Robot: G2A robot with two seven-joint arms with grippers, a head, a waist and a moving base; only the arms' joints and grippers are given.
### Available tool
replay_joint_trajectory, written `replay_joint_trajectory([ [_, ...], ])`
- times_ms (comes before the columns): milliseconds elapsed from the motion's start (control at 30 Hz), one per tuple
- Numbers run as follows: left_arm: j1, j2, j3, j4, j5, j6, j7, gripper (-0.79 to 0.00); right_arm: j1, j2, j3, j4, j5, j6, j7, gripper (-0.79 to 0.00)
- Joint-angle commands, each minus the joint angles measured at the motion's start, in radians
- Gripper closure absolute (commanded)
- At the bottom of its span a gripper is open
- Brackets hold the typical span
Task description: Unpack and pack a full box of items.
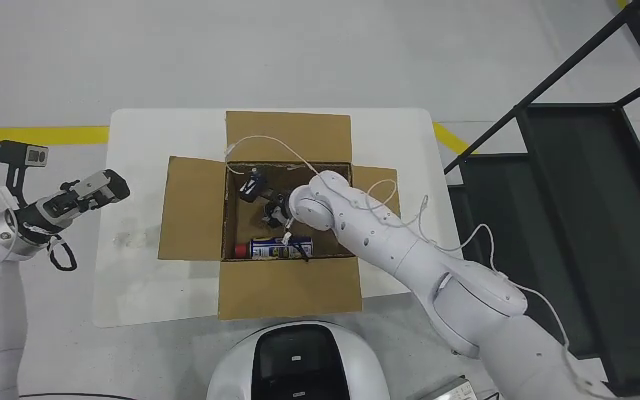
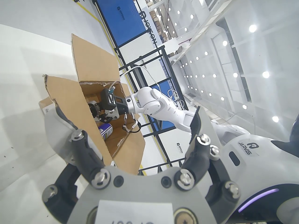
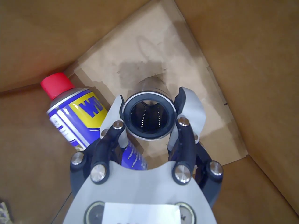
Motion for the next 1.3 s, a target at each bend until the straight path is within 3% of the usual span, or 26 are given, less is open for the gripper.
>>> replay_joint_trajectory([
  [0, 0.000, 0.000, 0.000, 0.000, 0.000, 0.000, 0.000, -0.785, -0.037, 0.024, 0.027, -0.099, -0.027, 0.013, 0.033, 0.000],
  [267, 0.000, 0.000, 0.000, 0.000, 0.000, 0.000, 0.000, -0.785, -0.254, 0.136, 0.214, -0.562, -0.143, 0.065, 0.198, 0.000],
  [433, 0.000, 0.000, 0.000, 0.000, 0.000, 0.000, 0.000, -0.785, -0.367, 0.178, 0.316, -0.724, -0.178, 0.041, 0.244, 0.000],
  [700, 0.000, 0.000, 0.000, 0.000, 0.000, 0.000, 0.000, -0.785, -0.418, 0.195, 0.387, -0.789, -0.156, 0.030, 0.218, 0.000],
  [1267, 0.000, 0.000, 0.000, 0.000, 0.000, 0.000, 0.000, -0.785, -0.418, 0.195, 0.387, -0.789, -0.156, 0.030, 0.218, 0.000],
])
